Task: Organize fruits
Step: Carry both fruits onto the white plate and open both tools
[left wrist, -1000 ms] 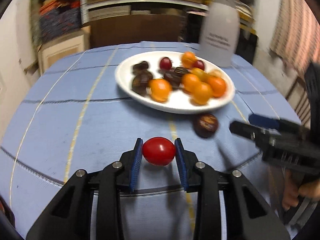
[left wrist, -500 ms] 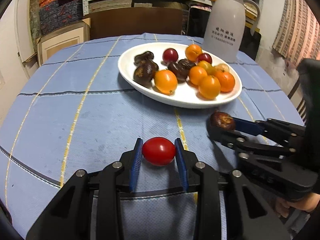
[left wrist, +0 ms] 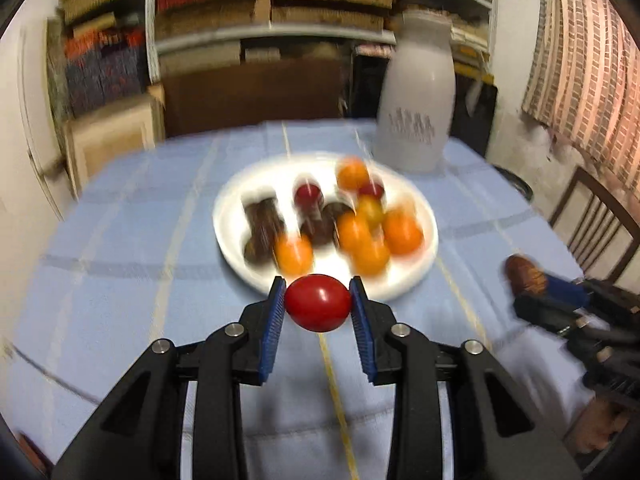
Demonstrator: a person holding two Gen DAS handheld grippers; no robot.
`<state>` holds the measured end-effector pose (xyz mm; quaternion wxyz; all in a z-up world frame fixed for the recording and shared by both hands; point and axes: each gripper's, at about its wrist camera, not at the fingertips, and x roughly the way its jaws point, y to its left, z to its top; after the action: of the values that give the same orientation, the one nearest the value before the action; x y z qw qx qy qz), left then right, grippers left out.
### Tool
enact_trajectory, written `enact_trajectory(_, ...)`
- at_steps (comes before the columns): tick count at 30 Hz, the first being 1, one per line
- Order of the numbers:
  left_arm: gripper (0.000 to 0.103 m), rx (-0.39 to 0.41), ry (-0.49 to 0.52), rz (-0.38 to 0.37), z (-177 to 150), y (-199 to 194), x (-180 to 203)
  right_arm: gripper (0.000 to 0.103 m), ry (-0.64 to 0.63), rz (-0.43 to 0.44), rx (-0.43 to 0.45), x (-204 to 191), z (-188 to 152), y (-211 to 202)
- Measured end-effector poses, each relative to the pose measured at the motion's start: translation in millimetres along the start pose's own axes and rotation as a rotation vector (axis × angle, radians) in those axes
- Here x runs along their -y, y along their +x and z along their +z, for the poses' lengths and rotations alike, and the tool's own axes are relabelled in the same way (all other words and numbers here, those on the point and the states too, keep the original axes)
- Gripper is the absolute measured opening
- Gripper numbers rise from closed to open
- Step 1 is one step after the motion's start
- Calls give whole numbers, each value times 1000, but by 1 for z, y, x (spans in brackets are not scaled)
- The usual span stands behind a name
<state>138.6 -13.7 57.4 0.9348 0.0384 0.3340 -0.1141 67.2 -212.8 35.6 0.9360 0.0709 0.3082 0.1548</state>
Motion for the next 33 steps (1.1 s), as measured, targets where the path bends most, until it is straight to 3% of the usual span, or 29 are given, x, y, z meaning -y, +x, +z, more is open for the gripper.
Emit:
enact_trajectory(4, 32, 78, -30, 39, 49, -5, -10, 41, 12, -15, 116, 7, 57, -14)
enact_trajectory(8, 32, 77, -79, 34, 69, 19, -22, 41, 36, -10, 144, 8, 89, 14)
enact_trajectory(19, 33, -62, -56, 67, 68, 142, -29, 41, 93, -46, -43, 24, 104, 174)
enact_trajectory(21, 61, -74, -53, 90, 63, 152, -28, 43, 125, -29, -81, 31, 102, 191)
enact_trajectory(22, 65, -71, -53, 90, 61, 152, -28, 47, 175, -14, -87, 38, 99, 195)
enact_trajectory(26, 69, -39, -71, 105, 61, 139, -31, 50, 251, 69, -64, 48, 98, 178)
enact_trajectory(30, 86, 10, -87, 148, 62, 109, -33, 63, 227, 85, 41, 35, 106, 128)
enact_trajectory(33, 94, 47, -70, 194, 56, 80, -26, 68, 170, 65, 65, 20, 102, 104)
